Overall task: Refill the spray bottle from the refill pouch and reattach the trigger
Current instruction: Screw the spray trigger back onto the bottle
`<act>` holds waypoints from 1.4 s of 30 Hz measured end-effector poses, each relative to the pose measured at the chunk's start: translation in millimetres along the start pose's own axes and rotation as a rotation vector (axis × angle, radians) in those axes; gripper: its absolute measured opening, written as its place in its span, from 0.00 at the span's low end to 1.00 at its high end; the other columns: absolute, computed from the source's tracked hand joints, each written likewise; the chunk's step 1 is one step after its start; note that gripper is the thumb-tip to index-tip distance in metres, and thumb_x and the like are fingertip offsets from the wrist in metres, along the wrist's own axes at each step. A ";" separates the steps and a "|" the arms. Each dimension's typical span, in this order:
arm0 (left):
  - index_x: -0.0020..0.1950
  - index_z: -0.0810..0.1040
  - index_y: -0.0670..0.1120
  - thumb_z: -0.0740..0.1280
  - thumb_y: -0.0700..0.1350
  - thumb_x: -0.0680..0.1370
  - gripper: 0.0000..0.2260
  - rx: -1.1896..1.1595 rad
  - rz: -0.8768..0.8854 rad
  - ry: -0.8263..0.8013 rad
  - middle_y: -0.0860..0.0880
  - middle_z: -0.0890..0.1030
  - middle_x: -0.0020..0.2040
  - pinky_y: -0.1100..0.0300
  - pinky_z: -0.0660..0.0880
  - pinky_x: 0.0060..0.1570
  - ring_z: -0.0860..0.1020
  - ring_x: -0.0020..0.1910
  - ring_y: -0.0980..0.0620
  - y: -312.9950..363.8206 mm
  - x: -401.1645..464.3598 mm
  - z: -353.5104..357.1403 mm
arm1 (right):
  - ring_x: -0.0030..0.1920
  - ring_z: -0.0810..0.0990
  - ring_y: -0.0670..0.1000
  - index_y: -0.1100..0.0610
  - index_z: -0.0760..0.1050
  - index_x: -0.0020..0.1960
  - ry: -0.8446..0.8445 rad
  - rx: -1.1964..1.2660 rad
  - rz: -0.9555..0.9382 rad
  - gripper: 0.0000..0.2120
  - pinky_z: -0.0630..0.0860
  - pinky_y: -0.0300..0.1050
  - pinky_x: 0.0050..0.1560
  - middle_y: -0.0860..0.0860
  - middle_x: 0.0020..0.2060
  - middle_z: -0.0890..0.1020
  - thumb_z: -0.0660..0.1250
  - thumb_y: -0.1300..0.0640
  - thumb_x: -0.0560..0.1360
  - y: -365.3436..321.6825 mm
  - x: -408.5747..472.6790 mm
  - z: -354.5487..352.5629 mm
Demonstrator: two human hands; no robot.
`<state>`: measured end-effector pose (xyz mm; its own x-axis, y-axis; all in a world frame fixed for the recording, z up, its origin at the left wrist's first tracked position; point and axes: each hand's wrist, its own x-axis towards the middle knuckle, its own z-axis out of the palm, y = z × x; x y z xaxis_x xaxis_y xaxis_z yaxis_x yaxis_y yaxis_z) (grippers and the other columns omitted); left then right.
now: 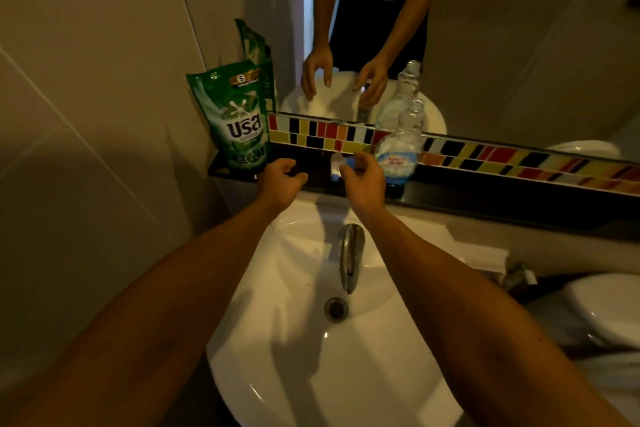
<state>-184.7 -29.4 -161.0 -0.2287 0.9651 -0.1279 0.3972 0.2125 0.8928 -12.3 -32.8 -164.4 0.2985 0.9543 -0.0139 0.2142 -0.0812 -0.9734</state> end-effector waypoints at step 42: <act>0.62 0.79 0.40 0.77 0.40 0.71 0.21 0.005 -0.110 -0.132 0.40 0.82 0.57 0.55 0.78 0.49 0.81 0.55 0.41 34.3 66.3 100.2 | 0.66 0.79 0.49 0.55 0.72 0.73 -0.103 -0.025 -0.156 0.25 0.77 0.51 0.66 0.51 0.67 0.81 0.74 0.59 0.78 -40.1 60.5 -123.5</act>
<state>-97.2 57.2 -182.2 -0.1518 0.9478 -0.2805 0.3803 0.3179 0.8685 112.0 -7.3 -98.0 0.1632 0.9802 0.1118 0.2742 0.0637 -0.9596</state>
